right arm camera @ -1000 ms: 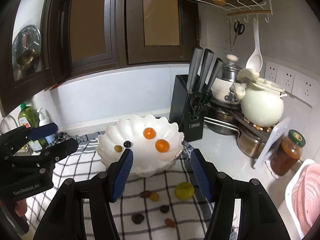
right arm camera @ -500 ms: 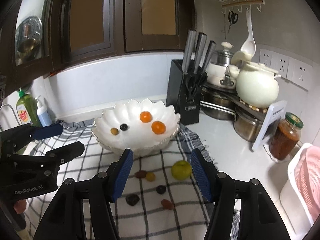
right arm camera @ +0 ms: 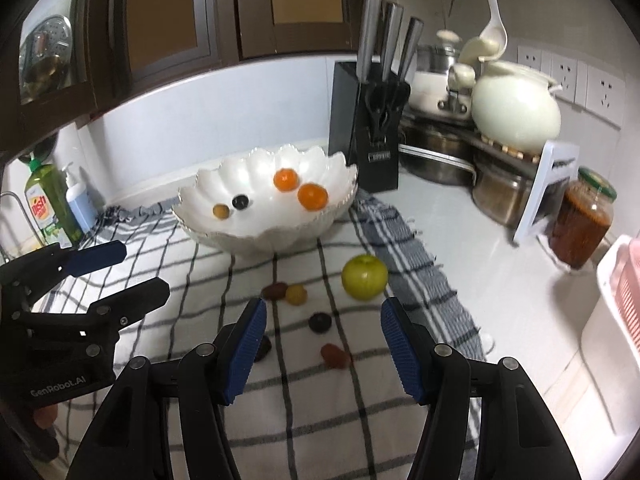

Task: Organize fruits
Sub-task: 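Withdraw both tools from the bowl toward the fruits on the cloth, then grasp the reddish oval fruit with the right tool while the left tool grasps a dark plum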

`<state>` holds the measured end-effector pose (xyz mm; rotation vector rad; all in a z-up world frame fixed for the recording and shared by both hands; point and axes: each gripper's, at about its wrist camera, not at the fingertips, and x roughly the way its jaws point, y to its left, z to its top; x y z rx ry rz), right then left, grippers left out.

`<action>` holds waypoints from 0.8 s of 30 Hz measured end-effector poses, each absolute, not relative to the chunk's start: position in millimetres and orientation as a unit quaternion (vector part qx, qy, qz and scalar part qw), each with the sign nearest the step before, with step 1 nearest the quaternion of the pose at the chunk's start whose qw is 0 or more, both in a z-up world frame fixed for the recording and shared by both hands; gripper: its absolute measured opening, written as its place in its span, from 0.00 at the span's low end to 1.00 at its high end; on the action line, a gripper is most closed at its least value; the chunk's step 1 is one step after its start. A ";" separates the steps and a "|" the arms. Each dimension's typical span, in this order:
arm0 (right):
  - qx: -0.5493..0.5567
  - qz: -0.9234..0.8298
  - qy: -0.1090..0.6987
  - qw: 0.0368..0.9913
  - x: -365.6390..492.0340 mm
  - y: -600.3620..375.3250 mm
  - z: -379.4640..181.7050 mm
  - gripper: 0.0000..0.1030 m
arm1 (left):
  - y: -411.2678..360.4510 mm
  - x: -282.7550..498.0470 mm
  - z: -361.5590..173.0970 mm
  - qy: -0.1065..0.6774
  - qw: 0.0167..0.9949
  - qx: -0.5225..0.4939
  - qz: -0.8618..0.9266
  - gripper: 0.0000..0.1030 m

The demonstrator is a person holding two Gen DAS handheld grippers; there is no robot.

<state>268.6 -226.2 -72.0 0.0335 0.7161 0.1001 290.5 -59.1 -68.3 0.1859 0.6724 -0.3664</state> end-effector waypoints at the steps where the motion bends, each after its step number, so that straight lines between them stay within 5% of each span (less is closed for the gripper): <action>1: 0.018 0.049 0.353 0.934 268.9 -226.8 -74.6 0.59 | -60.3 290.3 -71.6 0.327 0.923 0.092 -0.181 0.64; 24: 0.029 0.061 0.412 0.909 286.2 -232.8 -127.2 0.49 | -89.2 302.4 -123.7 0.373 0.892 0.104 -0.232 0.61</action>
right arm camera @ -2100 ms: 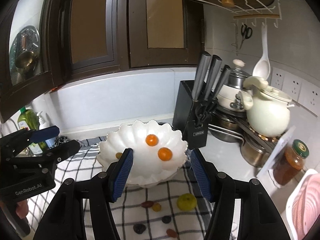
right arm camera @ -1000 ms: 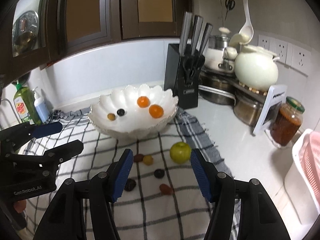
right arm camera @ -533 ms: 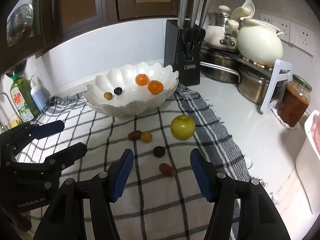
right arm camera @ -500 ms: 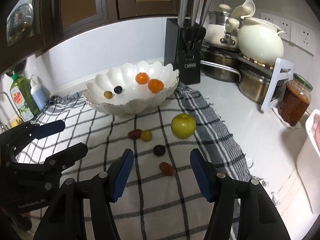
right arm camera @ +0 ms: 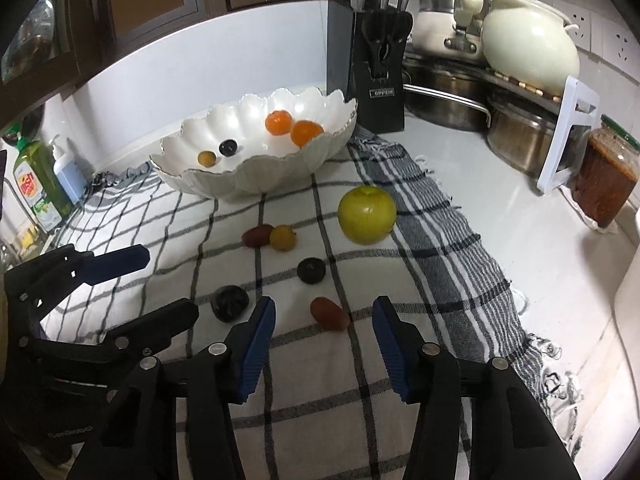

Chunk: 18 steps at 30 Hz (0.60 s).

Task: Organize fruits
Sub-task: 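Grasp the reddish oval fruit with the right tool while the left tool grasps a dark plum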

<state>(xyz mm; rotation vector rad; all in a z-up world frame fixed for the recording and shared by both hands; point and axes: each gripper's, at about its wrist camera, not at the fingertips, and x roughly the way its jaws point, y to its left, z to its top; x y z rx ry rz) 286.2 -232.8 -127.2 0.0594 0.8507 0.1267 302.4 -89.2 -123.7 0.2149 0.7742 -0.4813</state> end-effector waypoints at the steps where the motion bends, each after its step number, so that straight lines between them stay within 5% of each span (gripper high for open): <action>1: 0.030 0.063 0.415 0.907 287.3 -233.2 -129.1 0.48 | -89.7 303.6 -125.3 0.375 0.891 0.103 -0.235 0.61; 18: 0.029 0.075 0.444 0.892 306.8 -235.7 -154.5 0.35 | -105.2 319.3 -149.5 0.402 0.873 0.107 -0.254 0.51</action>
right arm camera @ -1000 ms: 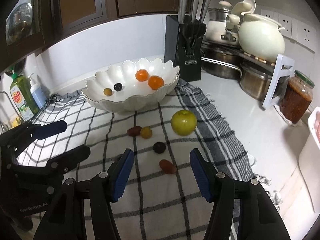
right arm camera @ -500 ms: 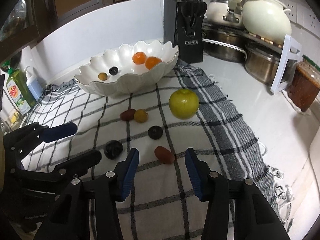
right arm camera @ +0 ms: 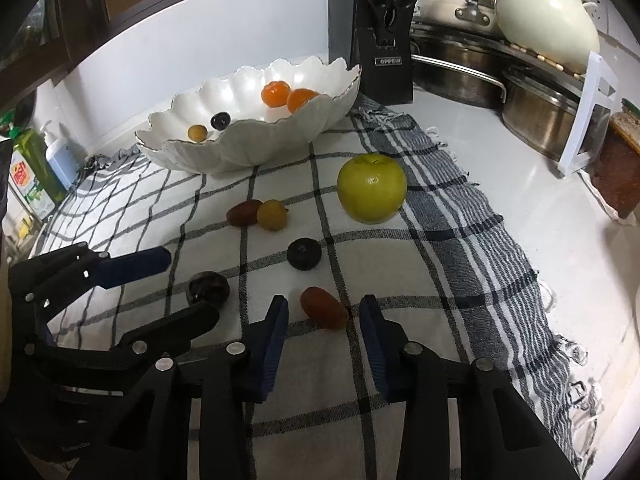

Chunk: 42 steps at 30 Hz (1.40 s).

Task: Organize fruits
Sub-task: 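Grasp the reddish oval fruit with the right tool while the left tool grasps a dark plum, then lift and carry the reddish fruit and dark plum with both tools over the bowl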

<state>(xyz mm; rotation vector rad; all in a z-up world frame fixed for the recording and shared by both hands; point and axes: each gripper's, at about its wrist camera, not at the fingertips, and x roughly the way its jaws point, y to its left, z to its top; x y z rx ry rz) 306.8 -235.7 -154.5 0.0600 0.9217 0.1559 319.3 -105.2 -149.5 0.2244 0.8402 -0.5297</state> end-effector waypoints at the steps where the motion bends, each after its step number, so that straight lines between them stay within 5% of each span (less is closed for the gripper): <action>1: 0.028 0.077 0.445 0.892 307.7 -235.5 -155.3 0.35 | -105.4 320.4 -150.4 0.404 0.872 0.107 -0.254 0.50; 13: 0.030 0.080 0.450 0.889 314.5 -234.5 -161.3 0.26 | -108.0 328.5 -160.1 0.428 0.859 0.088 -0.266 0.27; 42: 0.032 0.100 0.376 0.920 293.5 -220.6 -99.5 0.25 | -72.6 320.7 -105.7 0.377 0.897 0.032 -0.228 0.26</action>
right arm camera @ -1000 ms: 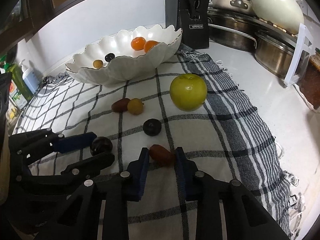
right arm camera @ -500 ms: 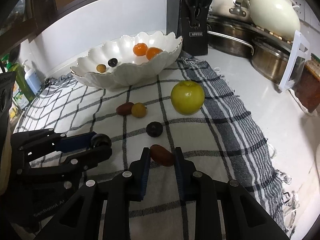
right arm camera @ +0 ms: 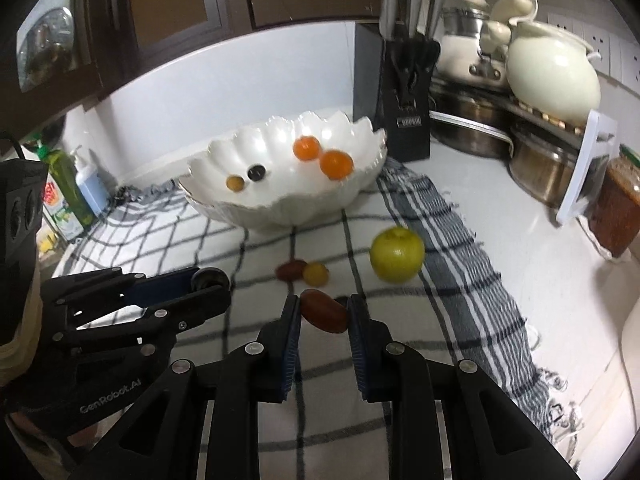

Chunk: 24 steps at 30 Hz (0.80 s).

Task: Organize fruits
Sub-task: 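Lift and carry the reddish fruit and dark plum with both tools over the bowl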

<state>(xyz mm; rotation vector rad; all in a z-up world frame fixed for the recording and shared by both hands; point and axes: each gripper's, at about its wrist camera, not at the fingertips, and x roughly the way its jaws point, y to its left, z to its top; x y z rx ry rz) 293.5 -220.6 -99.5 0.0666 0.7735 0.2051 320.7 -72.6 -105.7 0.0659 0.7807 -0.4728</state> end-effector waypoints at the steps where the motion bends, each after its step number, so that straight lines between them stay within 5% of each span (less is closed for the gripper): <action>1: 0.032 0.103 0.372 0.922 293.1 -219.4 -95.7 0.25 | -69.7 320.4 -102.1 0.373 0.899 0.029 -0.226 0.26; 24: 0.034 0.130 0.264 0.955 300.8 -197.0 -23.2 0.25 | -35.7 314.1 -28.8 0.272 0.945 0.022 -0.182 0.26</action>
